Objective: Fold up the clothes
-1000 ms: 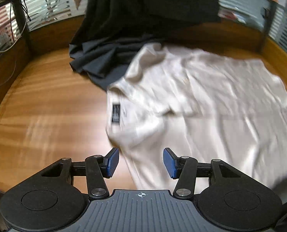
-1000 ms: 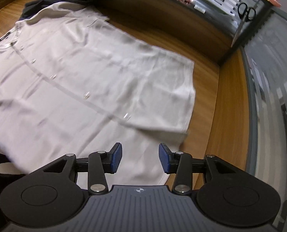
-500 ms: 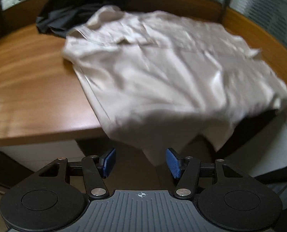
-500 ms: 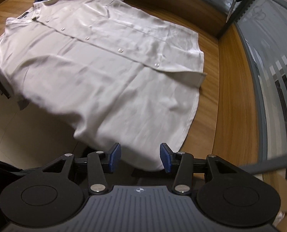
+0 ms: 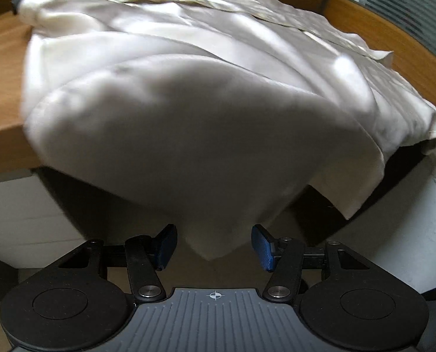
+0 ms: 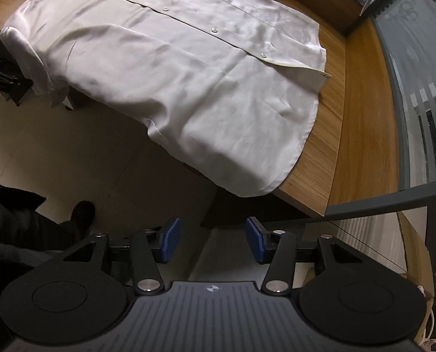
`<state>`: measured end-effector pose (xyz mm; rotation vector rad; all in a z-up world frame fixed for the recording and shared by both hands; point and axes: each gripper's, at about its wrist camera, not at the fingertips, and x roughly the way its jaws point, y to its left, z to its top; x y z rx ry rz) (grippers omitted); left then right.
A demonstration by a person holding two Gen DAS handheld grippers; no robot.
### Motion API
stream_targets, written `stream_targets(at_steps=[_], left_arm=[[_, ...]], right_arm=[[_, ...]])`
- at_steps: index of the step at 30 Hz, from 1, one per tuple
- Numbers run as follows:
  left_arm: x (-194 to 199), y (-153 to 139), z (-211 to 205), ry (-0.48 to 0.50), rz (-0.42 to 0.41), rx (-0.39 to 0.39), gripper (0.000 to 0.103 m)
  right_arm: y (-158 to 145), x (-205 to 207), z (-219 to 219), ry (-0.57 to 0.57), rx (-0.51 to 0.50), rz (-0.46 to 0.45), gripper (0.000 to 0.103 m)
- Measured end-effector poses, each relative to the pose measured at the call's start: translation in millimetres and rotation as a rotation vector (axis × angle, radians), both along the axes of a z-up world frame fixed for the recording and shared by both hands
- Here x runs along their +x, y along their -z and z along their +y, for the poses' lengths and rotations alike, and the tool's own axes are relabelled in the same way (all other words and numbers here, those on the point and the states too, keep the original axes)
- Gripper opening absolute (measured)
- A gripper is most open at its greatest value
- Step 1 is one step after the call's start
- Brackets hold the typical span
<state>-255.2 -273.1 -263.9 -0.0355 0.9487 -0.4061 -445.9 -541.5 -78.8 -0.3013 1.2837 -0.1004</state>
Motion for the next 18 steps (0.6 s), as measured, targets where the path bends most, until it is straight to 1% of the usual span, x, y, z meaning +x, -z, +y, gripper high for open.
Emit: stream_targets(at_steps=[1, 2, 5, 7, 9, 12, 14, 18], left_arm=[[-0.5, -0.5, -2.1, 0.008, 0.002, -0.007, 0.013], [-1.7, -3.2, -2.9, 0.012, 0.007, -0.013, 0.004], [-7.7, -14.0, -3.9, 0.022, 0.009, -0.019, 0.003], [-16.4, -29.7, -2.6, 0.030, 0.000, -0.017, 0.003], [-27.9, -49.9, -0.2, 0.030, -0.010, -0.031, 0.003], [-43.1, -84.1, 1.7, 0.047, -0.039, -0.046, 0.003], [-46.5, -105.9, 4.4, 0.044, -0.061, -0.070, 0.003], [-44.8, -148.4, 8.5, 0.041, -0.073, -0.147, 0.003]], right_arm=[[-1.5, -1.2, -0.5, 0.004, -0.002, -0.002, 0.055], [-1.9, -1.6, -1.3, 0.009, -0.003, -0.007, 0.055], [-0.7, -0.9, -2.1, 0.022, -0.005, -0.022, 0.055], [2.7, 1.8, -1.3, 0.030, -0.006, -0.035, 0.055], [6.1, 4.7, -0.3, 0.038, -0.005, -0.049, 0.055], [13.0, 11.9, 2.7, 0.062, 0.009, -0.101, 0.055], [19.5, 16.5, 4.8, 0.077, 0.007, -0.133, 0.055], [33.6, 20.8, 7.2, 0.128, 0.008, -0.194, 0.055]])
